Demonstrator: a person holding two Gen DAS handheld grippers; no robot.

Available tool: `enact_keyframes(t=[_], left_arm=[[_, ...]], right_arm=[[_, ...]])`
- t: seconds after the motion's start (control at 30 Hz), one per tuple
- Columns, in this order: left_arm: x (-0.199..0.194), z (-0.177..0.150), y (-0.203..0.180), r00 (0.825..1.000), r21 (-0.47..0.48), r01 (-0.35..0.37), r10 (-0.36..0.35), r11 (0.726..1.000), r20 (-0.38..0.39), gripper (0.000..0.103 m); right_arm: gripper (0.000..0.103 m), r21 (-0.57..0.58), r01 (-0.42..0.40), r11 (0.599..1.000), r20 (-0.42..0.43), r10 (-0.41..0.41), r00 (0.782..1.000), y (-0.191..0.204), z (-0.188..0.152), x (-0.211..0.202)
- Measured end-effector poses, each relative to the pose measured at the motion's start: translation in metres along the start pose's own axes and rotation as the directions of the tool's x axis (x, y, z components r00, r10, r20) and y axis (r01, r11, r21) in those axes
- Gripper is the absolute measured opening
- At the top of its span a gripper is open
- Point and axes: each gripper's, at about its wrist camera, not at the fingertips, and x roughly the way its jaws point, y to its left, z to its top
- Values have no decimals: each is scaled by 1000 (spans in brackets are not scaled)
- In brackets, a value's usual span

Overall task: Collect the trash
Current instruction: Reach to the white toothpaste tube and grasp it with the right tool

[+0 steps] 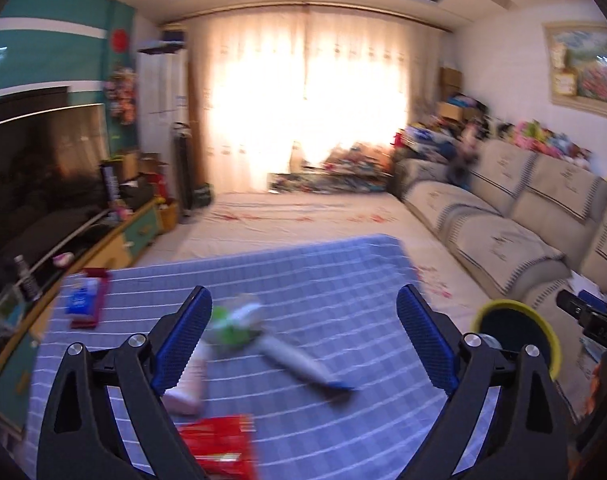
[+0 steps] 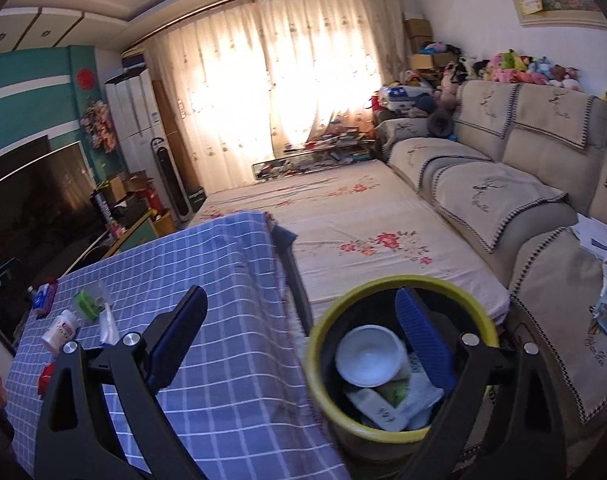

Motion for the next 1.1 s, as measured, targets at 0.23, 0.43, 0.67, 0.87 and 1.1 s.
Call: enact_keyframes(t=[0.23, 0.43, 0.67, 0.87, 1.1], left_arm=[[7, -22, 127, 983, -138, -177, 182, 974, 19, 95], [25, -56, 172, 970, -213, -241, 244, 947, -14, 95], [40, -65, 177, 969, -227, -246, 243, 942, -43, 95], [50, -71, 173, 971, -211, -239, 229, 948, -74, 95], [58, -74, 173, 968, -197, -246, 231, 949, -95, 95]], right_arm=[[90, -183, -243, 953, -149, 217, 965, 134, 9, 63], [90, -293, -399, 869, -312, 308, 899, 227, -4, 124], [86, -382, -392, 837, -372, 249, 894, 233, -40, 147], [70, -368, -430, 824, -431, 259, 864, 228, -51, 156], [46, -397, -453, 798, -470, 247, 847, 236, -64, 158]])
